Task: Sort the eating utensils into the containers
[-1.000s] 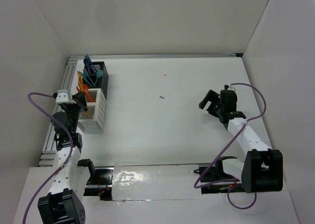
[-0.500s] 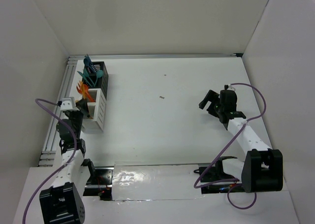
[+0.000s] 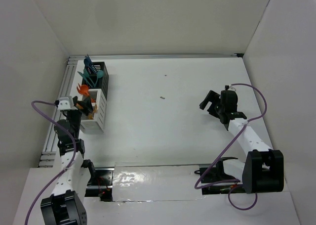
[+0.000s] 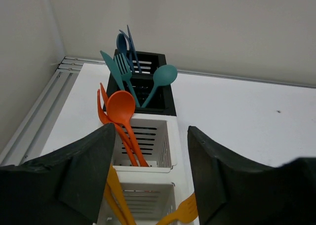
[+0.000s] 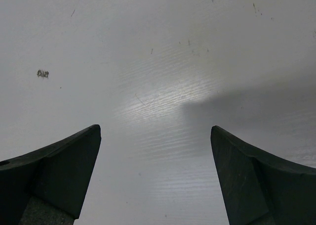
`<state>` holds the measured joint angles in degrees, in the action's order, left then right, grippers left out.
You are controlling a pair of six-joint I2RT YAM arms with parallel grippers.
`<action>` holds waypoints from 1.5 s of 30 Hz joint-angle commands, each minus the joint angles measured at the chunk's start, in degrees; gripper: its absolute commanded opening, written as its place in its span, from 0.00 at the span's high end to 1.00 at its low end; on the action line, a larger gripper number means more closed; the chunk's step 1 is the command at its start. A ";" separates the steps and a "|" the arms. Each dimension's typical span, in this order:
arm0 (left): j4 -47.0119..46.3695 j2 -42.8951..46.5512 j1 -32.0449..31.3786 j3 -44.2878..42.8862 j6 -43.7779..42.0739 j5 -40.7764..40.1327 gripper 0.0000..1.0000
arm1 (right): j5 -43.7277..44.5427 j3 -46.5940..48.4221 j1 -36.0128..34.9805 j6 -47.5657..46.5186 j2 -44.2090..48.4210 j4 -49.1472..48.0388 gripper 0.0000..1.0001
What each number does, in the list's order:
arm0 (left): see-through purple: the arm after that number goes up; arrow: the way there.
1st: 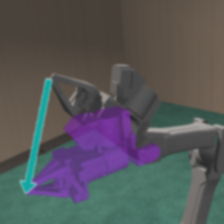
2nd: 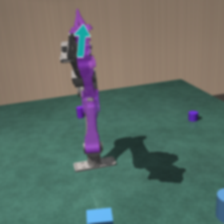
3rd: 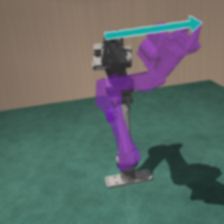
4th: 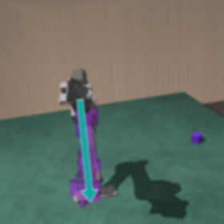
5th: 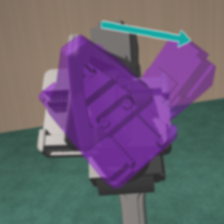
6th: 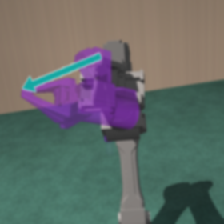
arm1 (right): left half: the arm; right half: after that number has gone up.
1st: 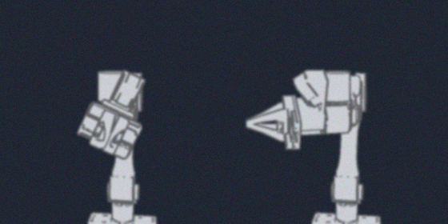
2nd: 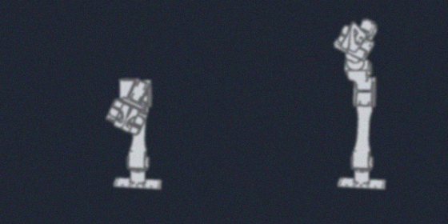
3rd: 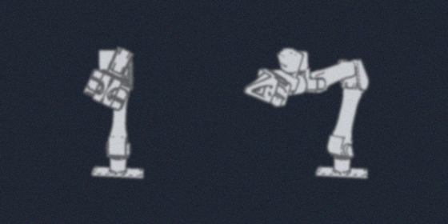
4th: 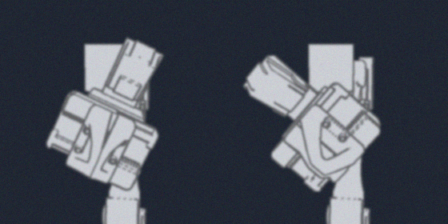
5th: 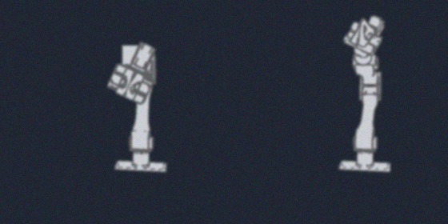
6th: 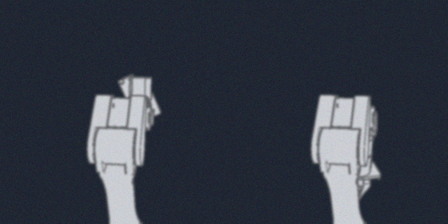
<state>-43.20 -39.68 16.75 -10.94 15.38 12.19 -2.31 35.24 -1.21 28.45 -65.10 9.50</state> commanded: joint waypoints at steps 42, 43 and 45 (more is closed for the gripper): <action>52.01 -23.24 -29.92 -51.38 -11.24 37.21 0.00 | 4.42 10.11 -0.37 -6.65 6.82 -1.24 0.00; 50.51 -23.25 -31.15 -50.77 -12.29 37.56 0.00 | 5.11 10.11 -0.46 -7.17 8.05 -1.24 0.00; 47.87 -24.04 -32.66 -47.17 -12.56 37.39 0.00 | 5.64 9.50 -0.37 -7.35 9.37 -2.03 0.00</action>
<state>12.16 -63.11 -14.02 -60.62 5.50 47.20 0.71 43.00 -1.26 22.87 -58.65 8.95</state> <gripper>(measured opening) 0.997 0.998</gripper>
